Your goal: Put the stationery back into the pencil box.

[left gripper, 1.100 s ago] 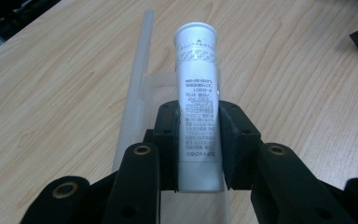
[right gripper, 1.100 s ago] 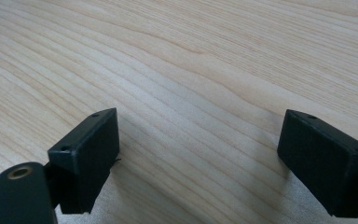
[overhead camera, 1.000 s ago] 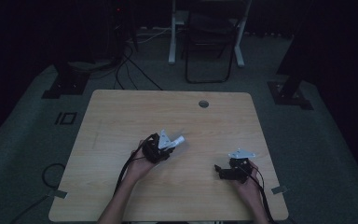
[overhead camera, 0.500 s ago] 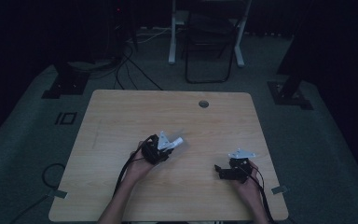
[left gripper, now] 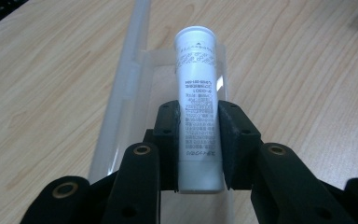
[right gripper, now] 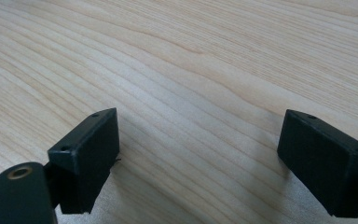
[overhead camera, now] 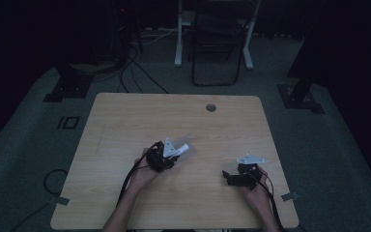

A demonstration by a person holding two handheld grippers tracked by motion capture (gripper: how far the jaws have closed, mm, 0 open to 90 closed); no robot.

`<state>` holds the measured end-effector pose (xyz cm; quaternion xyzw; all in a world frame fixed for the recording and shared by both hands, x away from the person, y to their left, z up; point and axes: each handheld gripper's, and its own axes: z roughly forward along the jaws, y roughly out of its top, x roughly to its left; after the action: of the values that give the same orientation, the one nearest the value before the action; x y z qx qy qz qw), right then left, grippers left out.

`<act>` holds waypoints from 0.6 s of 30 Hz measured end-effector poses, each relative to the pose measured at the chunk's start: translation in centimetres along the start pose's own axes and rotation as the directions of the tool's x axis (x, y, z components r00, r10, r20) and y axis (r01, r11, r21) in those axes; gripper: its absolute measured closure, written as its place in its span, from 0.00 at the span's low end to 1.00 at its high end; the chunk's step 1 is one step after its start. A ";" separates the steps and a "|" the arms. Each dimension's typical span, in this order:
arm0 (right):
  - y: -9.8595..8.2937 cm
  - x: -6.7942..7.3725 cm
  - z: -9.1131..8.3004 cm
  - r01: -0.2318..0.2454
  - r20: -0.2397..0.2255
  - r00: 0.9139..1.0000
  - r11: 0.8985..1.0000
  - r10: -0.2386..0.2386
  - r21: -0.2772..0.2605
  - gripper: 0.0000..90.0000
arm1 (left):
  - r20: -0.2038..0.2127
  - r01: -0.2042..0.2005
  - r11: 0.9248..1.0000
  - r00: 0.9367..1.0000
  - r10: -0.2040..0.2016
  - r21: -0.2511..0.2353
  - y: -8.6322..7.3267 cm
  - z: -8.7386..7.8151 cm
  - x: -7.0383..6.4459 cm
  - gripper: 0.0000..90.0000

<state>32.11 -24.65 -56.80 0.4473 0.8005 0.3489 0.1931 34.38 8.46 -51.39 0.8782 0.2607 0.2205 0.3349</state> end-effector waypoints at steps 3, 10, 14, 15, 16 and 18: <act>0.0 0.0 0.0 -0.001 0.000 1.000 1.000 0.001 0.000 0.14 | -0.001 -0.007 1.000 1.000 0.007 -0.002 0.0 0.0 -0.4 0.79; 0.0 0.0 0.0 0.000 0.000 1.000 1.000 0.000 0.000 0.14 | -0.004 -0.012 1.000 1.000 0.012 0.012 -0.4 0.3 -0.6 0.79; 0.0 0.0 0.0 0.000 0.000 1.000 1.000 0.000 0.000 0.14 | -0.008 -0.020 1.000 1.000 0.020 0.018 -0.7 0.5 -0.7 0.79; 0.0 0.0 0.0 0.000 0.000 1.000 1.000 0.000 0.000 0.14 | -0.011 -0.022 1.000 1.000 0.023 0.020 -0.7 0.5 -0.7 0.79; 0.0 0.0 0.0 0.000 0.000 1.000 1.000 0.000 0.000 0.14 | -0.013 -0.023 0.999 1.000 0.023 0.022 -0.8 0.5 -0.7 0.79; 0.0 0.0 0.0 0.000 0.000 1.000 1.000 0.000 0.000 0.14 | -0.017 -0.022 0.999 1.000 0.023 0.023 -0.8 0.6 -0.7 0.79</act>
<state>32.10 -24.65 -56.80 0.4474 0.8005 0.3488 0.1930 33.92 8.30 -52.53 0.8829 0.2561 0.2290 0.3201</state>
